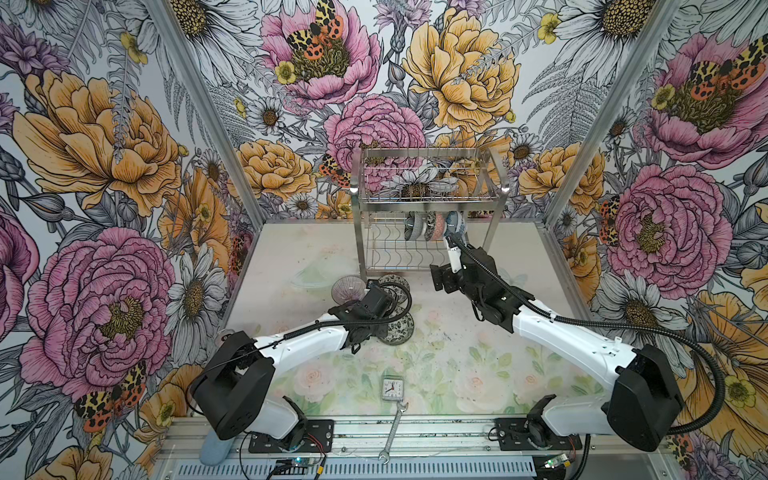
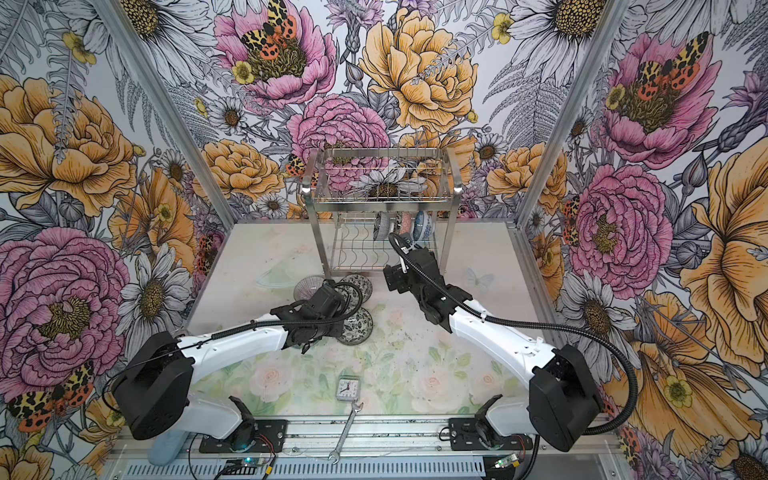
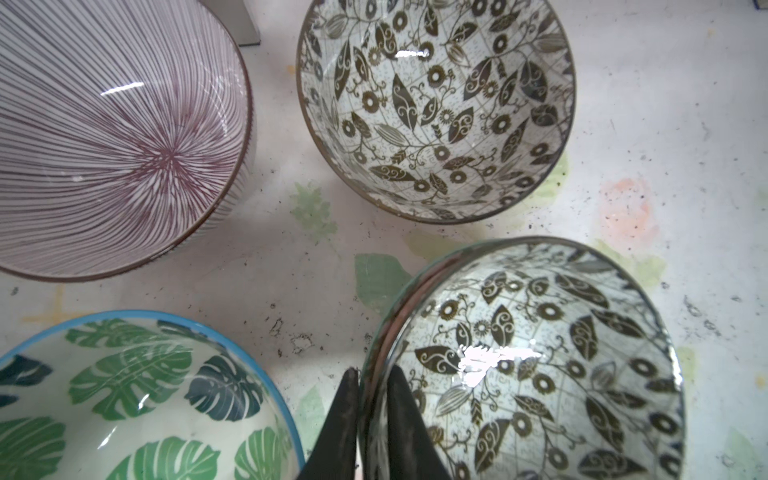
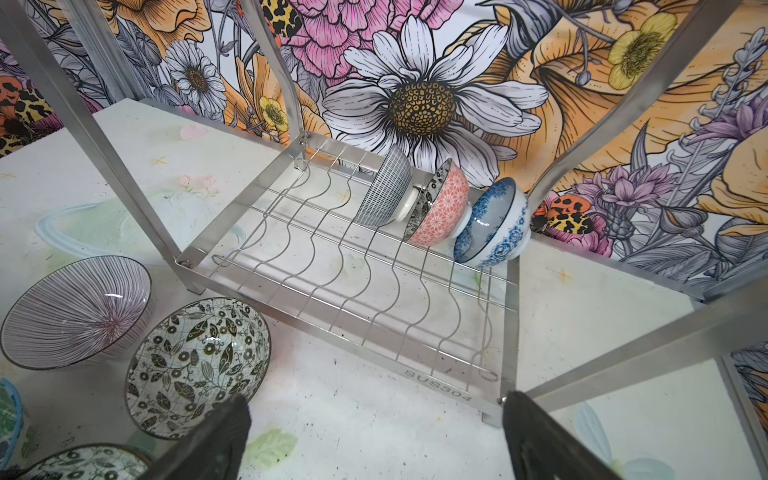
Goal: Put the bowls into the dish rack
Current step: 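Lower the left gripper onto the pink-outside black-leaf bowl rim and close, then lift the pink bowl with left gripper toward right gripper while right gripper grasps it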
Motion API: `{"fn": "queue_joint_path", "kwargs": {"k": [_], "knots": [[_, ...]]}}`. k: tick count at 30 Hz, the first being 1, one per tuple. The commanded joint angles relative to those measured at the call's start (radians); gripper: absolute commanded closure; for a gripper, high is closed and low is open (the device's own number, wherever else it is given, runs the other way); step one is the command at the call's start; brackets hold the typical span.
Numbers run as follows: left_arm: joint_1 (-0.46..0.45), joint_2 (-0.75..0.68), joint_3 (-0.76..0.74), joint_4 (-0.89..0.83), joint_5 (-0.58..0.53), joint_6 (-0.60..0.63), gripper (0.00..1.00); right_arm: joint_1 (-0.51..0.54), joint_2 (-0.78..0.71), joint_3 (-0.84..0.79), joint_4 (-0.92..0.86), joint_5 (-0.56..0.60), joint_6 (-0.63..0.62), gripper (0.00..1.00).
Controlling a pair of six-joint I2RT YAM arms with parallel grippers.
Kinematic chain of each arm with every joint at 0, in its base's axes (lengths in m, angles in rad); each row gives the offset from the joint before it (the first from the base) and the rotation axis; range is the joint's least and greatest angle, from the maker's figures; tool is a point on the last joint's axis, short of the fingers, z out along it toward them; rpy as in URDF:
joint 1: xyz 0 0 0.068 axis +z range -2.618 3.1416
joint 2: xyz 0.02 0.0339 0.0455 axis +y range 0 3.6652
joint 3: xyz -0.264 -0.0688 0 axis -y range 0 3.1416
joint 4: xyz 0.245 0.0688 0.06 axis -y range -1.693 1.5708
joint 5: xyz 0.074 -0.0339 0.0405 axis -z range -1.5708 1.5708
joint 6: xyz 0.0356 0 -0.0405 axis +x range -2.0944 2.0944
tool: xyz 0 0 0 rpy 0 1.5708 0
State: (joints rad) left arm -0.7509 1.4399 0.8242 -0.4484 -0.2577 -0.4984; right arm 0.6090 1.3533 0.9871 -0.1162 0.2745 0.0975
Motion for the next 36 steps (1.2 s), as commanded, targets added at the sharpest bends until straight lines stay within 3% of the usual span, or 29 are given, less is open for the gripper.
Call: {"fn": "queue_joint_path", "kwargs": {"k": [1,6,19,28,36], "knots": [[0.0,-0.043,0.001,0.004,-0.013,-0.003,0.89,-0.006,-0.008,0.015,0.003,-0.015,0.015,0.03],[0.0,-0.071,0.006,-0.02,-0.026,0.002,1.0,-0.005,-0.008,0.017,0.001,-0.018,0.015,0.03],[-0.001,-0.191,0.051,-0.068,-0.063,0.011,1.0,-0.006,-0.028,0.034,-0.026,-0.043,0.023,0.03],[0.005,-0.37,0.076,0.008,-0.218,-0.003,1.0,-0.003,-0.107,0.084,-0.094,-0.236,0.101,0.0],[0.027,-0.316,0.1,0.165,-0.251,0.002,1.0,0.033,-0.108,0.155,-0.088,-0.396,0.235,0.0]]}}
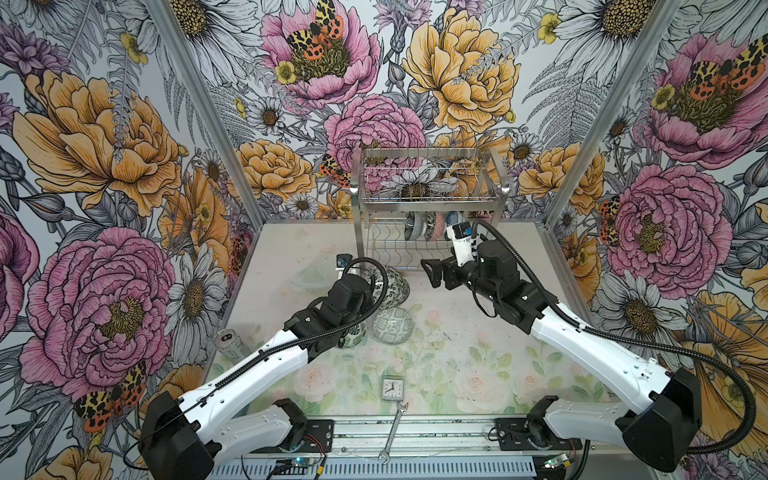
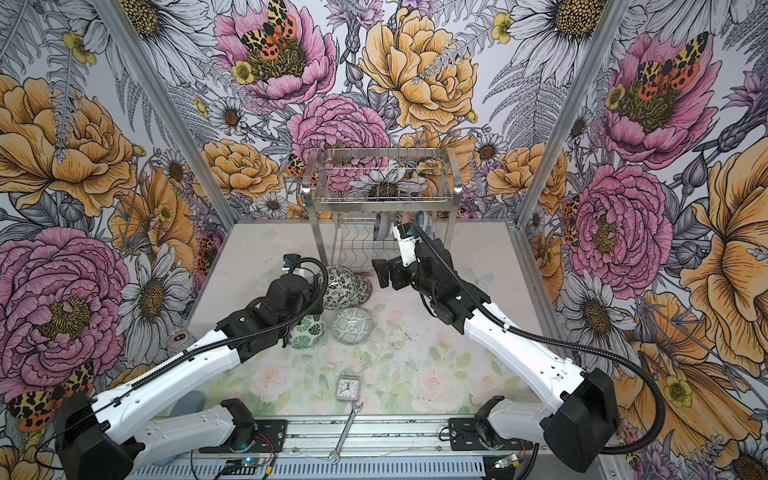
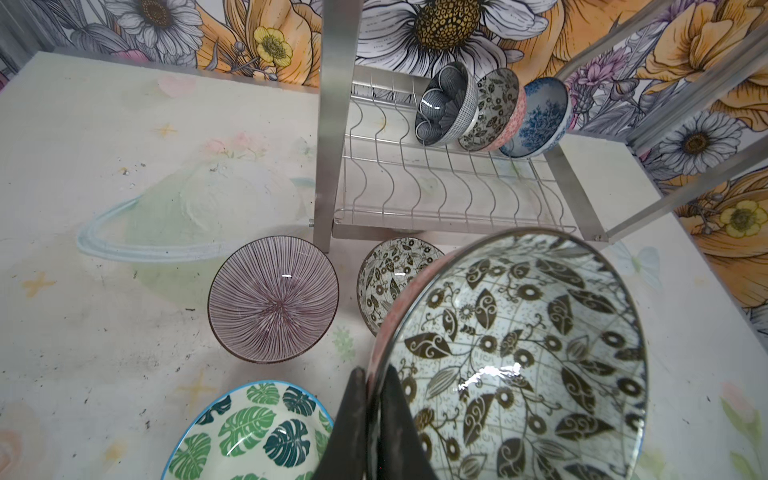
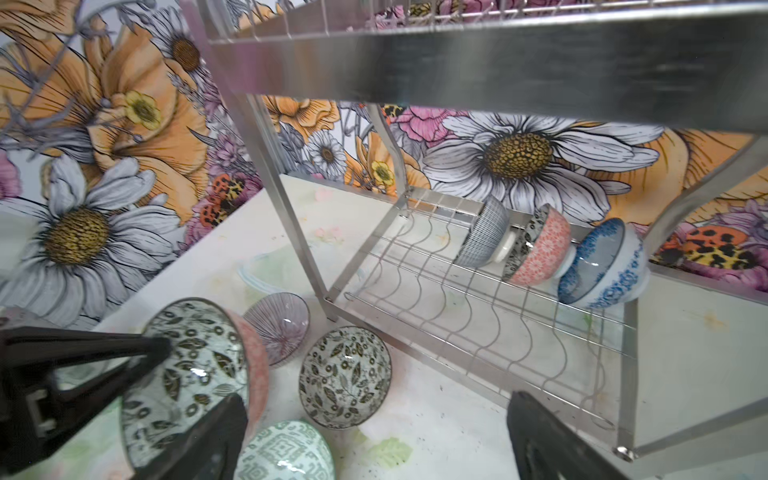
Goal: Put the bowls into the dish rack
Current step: 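Lift the pink bowl with left gripper toward right gripper while right gripper grasps it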
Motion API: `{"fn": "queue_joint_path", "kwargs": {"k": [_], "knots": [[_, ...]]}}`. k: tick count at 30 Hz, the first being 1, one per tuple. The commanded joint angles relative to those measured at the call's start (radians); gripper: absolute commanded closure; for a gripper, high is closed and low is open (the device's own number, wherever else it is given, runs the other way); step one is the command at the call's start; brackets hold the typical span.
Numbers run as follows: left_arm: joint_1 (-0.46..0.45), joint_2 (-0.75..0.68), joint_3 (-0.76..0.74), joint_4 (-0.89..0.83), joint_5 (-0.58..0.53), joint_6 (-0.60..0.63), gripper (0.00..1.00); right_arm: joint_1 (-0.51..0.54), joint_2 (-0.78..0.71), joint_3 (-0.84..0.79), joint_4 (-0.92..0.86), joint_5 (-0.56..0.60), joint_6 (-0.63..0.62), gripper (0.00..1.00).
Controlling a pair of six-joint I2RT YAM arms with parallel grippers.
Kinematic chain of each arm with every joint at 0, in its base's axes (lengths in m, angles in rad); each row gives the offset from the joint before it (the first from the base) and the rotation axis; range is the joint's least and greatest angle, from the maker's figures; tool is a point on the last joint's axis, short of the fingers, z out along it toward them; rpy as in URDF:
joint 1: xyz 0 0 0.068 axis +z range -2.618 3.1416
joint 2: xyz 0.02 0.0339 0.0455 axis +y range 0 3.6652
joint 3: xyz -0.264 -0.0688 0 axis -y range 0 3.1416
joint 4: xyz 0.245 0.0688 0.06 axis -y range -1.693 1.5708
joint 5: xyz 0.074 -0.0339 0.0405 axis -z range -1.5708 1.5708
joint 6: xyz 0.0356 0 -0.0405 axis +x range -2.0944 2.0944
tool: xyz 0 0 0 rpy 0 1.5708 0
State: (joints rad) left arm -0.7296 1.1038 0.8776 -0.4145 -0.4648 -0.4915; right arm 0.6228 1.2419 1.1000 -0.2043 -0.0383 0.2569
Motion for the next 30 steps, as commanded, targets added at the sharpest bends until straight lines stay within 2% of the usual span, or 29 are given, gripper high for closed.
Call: {"fn": "queue_joint_path", "kwargs": {"k": [1,8,13,17,21,27,30], "knots": [[0.004,0.031,0.055,0.145,-0.044,0.0,1.0,0.024,0.015,0.05,-0.001,-0.086,0.086,0.0],[-0.009,0.088,0.127,0.205,-0.048,0.034,1.0,0.055,0.126,0.083,0.02,-0.06,0.205,0.01],[-0.019,0.096,0.145,0.218,-0.048,0.044,1.0,0.058,0.191,0.084,0.049,-0.052,0.276,0.11],[-0.028,0.1,0.149,0.226,-0.045,0.044,1.0,0.061,0.235,0.099,0.074,-0.067,0.329,0.29],[-0.036,0.106,0.149,0.23,-0.042,0.045,1.0,0.065,0.253,0.102,0.105,-0.09,0.36,0.64],[-0.039,0.107,0.151,0.232,-0.033,0.051,1.0,0.066,0.263,0.116,0.109,-0.091,0.363,1.0],[-0.039,0.098,0.162,0.188,-0.049,0.051,0.97,0.066,0.26,0.121,0.112,-0.08,0.347,1.0]]}}
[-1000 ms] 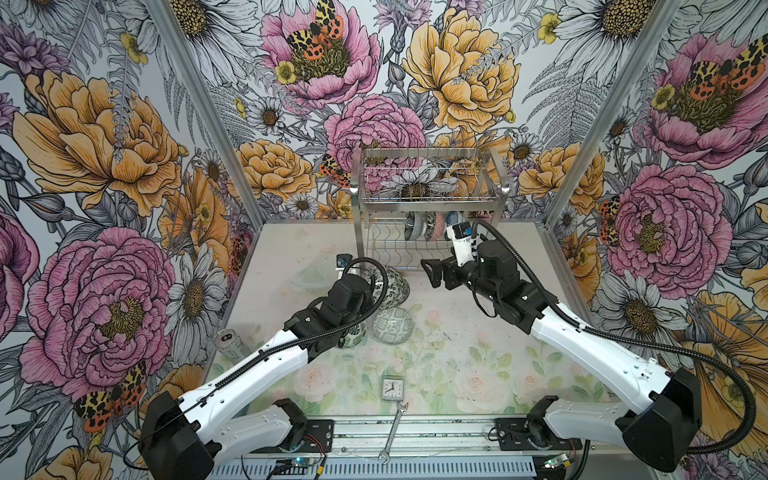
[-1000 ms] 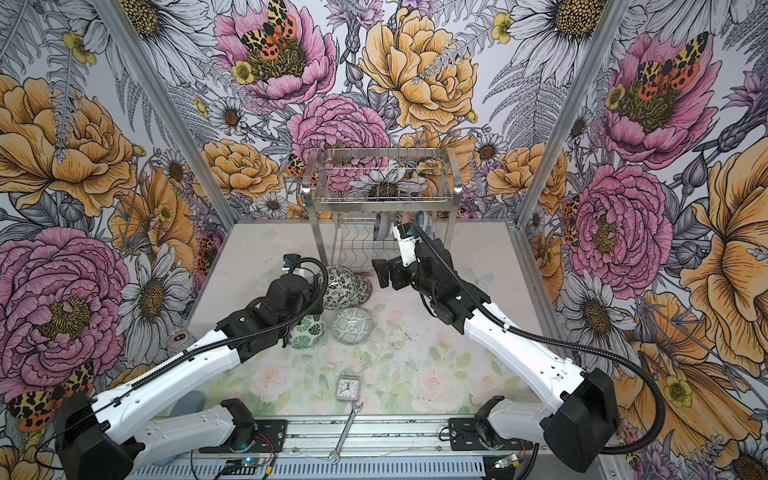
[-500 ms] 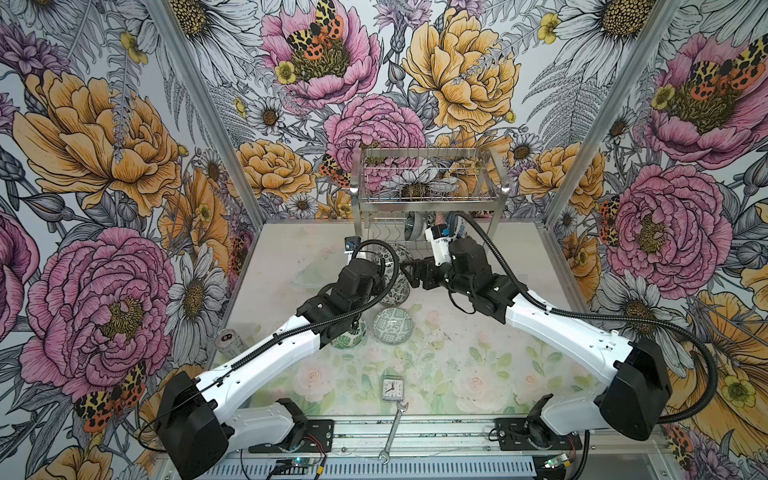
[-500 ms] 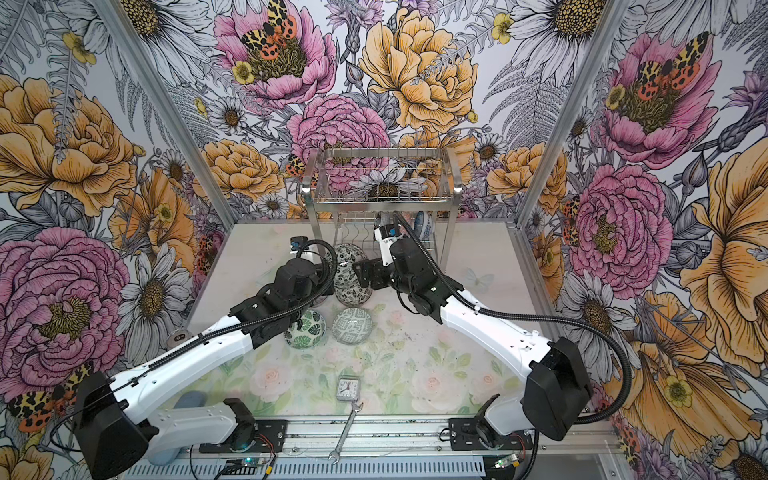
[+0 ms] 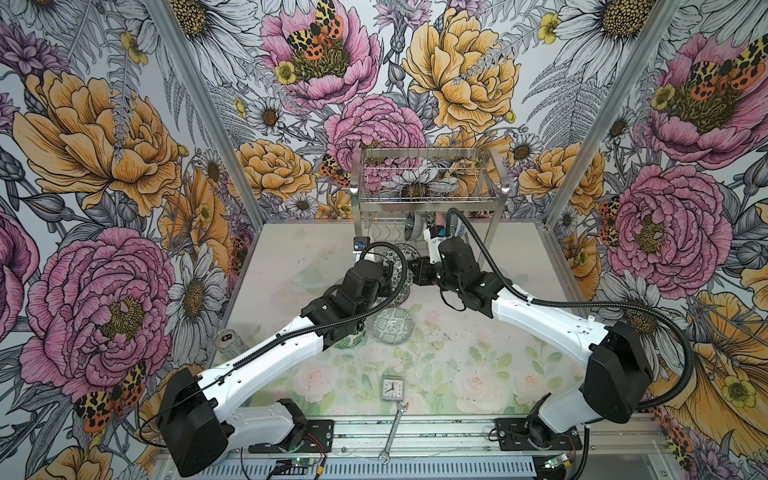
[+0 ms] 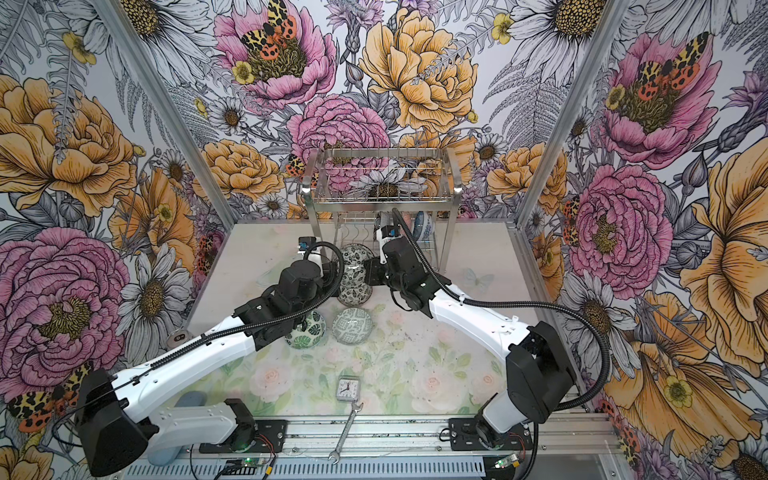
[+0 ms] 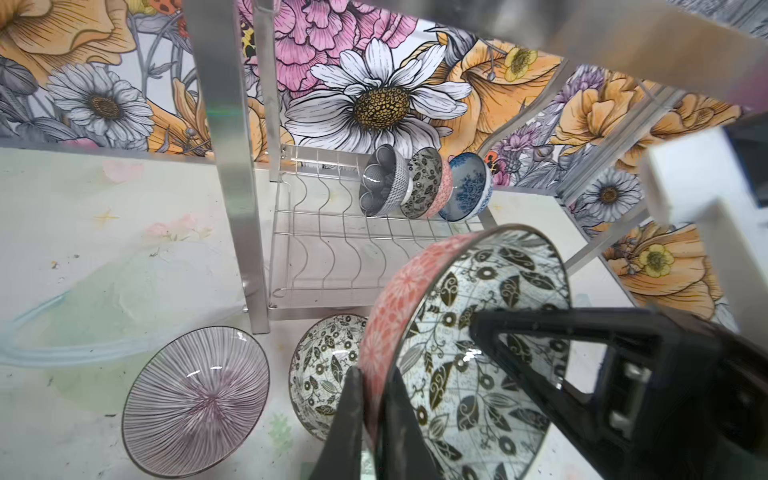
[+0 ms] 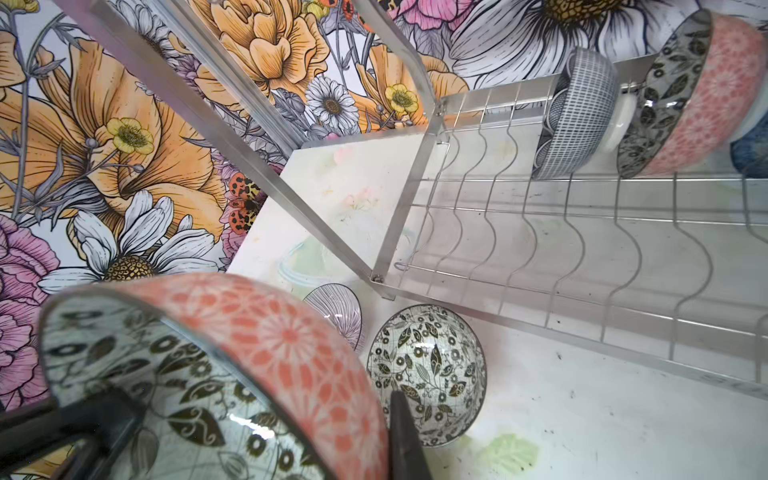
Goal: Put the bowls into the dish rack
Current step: 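Lift the pink bowl with left gripper toward right gripper while right gripper grasps it, then carry the pink bowl into the rack with right gripper while left gripper draws back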
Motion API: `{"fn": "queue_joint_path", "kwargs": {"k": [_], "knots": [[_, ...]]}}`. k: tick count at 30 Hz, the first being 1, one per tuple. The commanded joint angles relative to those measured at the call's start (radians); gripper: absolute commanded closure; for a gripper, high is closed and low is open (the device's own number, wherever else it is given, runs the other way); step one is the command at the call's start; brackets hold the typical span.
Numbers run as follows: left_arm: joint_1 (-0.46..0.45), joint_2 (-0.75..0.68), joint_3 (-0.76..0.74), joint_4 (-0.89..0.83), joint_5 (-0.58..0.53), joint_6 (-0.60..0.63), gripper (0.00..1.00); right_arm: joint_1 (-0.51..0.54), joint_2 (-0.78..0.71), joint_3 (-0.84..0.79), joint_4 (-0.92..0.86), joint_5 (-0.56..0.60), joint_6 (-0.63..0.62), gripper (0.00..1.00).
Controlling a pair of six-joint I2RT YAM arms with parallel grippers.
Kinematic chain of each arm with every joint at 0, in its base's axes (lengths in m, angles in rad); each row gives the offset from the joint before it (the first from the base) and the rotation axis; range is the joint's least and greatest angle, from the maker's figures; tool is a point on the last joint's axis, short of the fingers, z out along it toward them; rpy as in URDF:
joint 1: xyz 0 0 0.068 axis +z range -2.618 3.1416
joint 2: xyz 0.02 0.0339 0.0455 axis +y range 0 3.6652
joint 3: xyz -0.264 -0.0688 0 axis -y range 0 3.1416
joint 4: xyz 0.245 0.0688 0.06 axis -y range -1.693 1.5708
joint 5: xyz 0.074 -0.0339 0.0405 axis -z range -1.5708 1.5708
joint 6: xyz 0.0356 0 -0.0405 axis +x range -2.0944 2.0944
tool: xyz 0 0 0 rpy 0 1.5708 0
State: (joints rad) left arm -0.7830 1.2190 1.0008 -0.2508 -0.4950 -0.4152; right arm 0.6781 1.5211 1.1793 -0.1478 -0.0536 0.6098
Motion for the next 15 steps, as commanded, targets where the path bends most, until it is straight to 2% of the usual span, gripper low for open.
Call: {"fn": "queue_joint_path", "kwargs": {"k": [1,3,4,5,8,11,13,15], "knots": [[0.016,-0.023,0.048,-0.005,-0.025,-0.015,0.73,0.011,-0.021,0.042,0.054,-0.057,-0.017,1.0],[0.027,-0.047,0.085,-0.116,-0.04,0.027,0.21,0.011,-0.028,0.039,0.051,-0.028,-0.044,1.0],[0.036,-0.061,0.099,-0.163,-0.023,0.051,0.05,0.012,-0.031,0.039,0.049,-0.011,-0.056,1.0],[0.058,-0.084,0.114,-0.209,0.019,0.086,0.01,0.011,-0.032,0.038,0.047,0.007,-0.074,1.0],[0.16,-0.14,0.18,-0.39,0.131,0.175,0.01,0.017,-0.017,0.039,0.044,0.079,-0.123,1.0],[0.279,-0.17,0.237,-0.54,0.219,0.273,0.01,0.034,0.025,0.056,0.044,0.204,-0.203,1.0],[0.348,-0.189,0.24,-0.576,0.253,0.336,0.01,0.051,0.064,0.078,0.045,0.304,-0.265,1.0],[0.425,-0.206,0.207,-0.566,0.361,0.399,0.01,0.068,0.113,0.116,0.045,0.413,-0.335,1.0]]}}
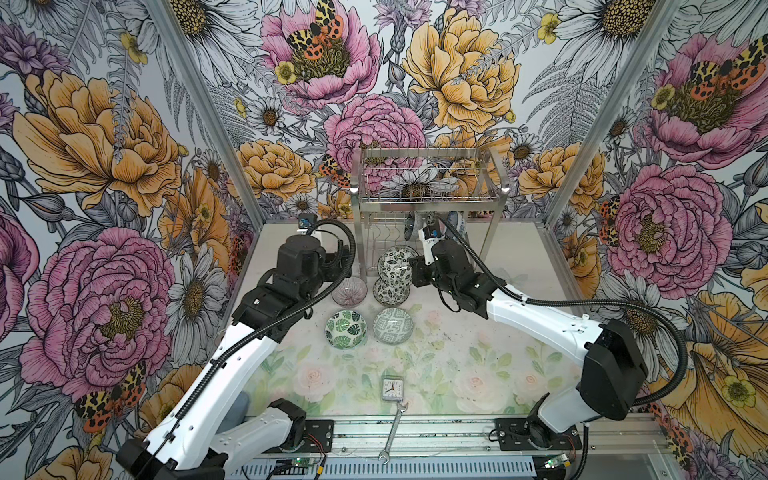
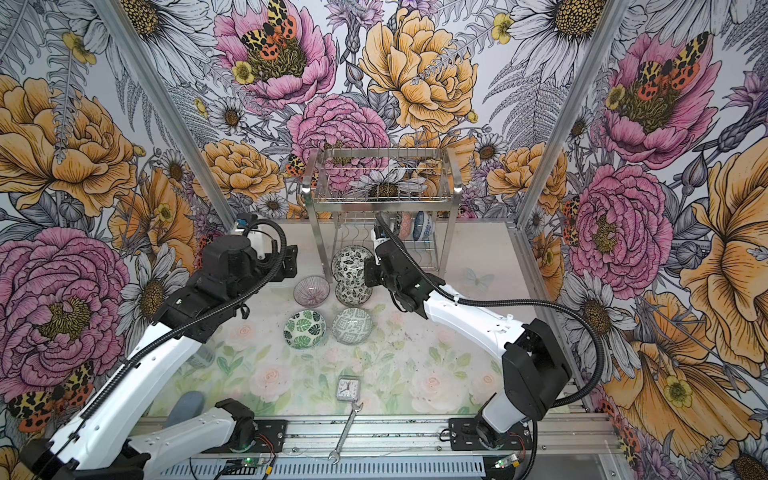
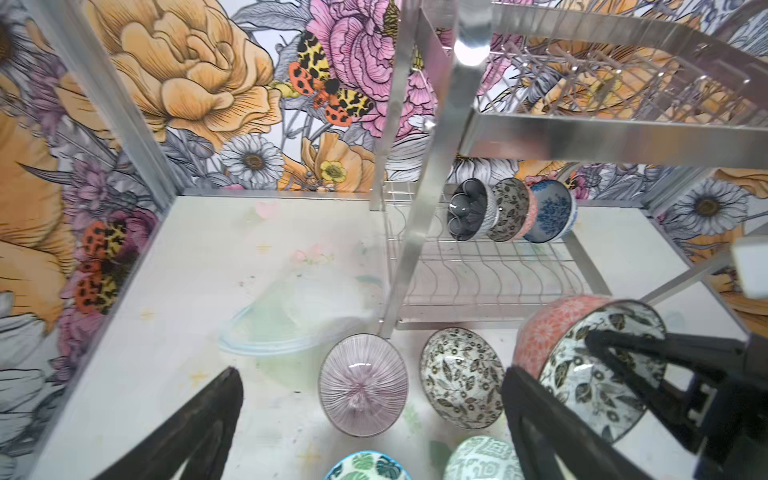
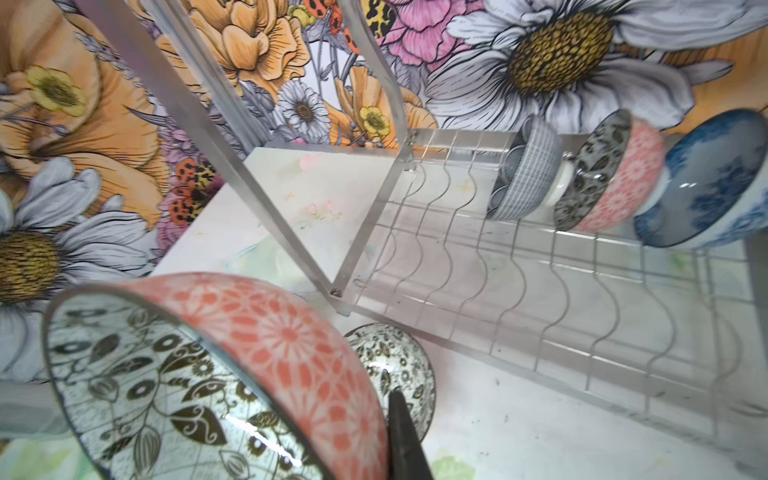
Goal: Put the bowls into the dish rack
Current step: 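Carry the pink bowl into the rack with right gripper while left gripper draws back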
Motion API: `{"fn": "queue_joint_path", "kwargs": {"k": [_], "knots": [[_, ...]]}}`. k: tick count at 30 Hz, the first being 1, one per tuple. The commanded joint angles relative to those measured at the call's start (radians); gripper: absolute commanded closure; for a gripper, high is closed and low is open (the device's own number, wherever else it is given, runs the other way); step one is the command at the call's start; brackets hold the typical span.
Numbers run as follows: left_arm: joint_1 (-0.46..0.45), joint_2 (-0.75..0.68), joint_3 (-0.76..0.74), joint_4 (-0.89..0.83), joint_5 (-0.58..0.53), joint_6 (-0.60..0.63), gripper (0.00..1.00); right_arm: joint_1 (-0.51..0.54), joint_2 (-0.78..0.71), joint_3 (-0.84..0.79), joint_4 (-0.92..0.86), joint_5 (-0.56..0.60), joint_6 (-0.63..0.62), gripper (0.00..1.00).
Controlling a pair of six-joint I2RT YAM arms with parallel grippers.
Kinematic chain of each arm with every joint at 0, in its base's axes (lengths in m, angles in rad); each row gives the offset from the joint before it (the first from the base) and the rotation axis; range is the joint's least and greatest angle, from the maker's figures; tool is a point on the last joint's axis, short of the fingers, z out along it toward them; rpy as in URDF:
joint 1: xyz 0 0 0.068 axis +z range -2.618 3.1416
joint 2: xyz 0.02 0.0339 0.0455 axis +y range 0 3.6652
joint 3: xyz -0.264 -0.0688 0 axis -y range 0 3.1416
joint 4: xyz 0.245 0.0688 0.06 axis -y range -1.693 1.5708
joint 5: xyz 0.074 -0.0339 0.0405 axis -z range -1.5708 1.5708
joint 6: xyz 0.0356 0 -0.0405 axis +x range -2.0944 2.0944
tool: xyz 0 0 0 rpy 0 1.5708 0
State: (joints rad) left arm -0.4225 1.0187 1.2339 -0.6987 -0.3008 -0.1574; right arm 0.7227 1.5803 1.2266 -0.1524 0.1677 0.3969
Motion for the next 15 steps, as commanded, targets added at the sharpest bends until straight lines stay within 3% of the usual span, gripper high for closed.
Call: {"fn": "queue_joint_path", "kwargs": {"k": [1,4,10,15], "knots": [[0.1,-0.008,-0.04,-0.11,0.209,0.157,0.01,0.028,0.075,0.085,0.054,0.233,-0.147,1.0],[0.182,-0.008,-0.1,-0.064,0.306,0.194,0.01,0.052,0.135,0.118,0.11,0.349,-0.25,1.0],[0.213,-0.039,-0.235,0.093,0.339,0.194,0.01,0.066,0.244,0.165,0.216,0.533,-0.403,1.0],[0.266,-0.058,-0.25,0.117,0.396,0.17,0.01,0.065,0.364,0.267,0.245,0.702,-0.508,1.0]]}}
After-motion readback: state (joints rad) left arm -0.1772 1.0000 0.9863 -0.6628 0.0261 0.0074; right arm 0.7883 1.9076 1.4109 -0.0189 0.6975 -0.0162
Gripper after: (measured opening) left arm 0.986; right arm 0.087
